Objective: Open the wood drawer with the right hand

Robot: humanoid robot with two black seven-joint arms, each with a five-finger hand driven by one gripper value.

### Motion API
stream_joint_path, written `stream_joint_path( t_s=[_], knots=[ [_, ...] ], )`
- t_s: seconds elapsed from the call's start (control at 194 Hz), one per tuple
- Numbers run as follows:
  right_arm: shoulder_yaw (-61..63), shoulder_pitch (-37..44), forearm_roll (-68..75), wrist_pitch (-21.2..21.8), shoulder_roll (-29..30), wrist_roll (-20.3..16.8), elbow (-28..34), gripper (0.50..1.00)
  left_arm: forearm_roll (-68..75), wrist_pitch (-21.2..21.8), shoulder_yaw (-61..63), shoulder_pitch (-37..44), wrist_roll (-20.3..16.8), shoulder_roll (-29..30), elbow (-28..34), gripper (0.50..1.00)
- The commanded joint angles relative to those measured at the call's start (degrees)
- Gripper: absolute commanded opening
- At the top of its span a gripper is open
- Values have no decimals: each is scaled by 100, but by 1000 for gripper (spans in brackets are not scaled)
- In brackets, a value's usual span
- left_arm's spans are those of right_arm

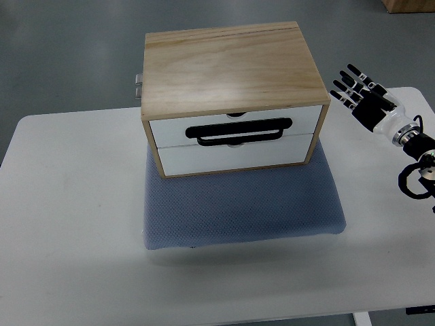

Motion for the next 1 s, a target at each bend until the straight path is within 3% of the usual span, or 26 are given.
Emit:
stream_joint_path(
  t_s=[0.0,0.419,0.77,0.997],
  knots=[
    [7,6,3,-31,2,0,0,944,-2,-3,6,0,0,0,0,1000],
    [16,68,-41,30,-192,9,0,944,-11,23,24,-70,0,0,80,1000],
    [-19,288,-111,735,-850,27,0,944,-2,32,-3,-88,0,0,62,1000],
    [-19,288,-656,735,-1501,35,0,944,-2,32,15,-88,0,0,80,1000]
  ],
)
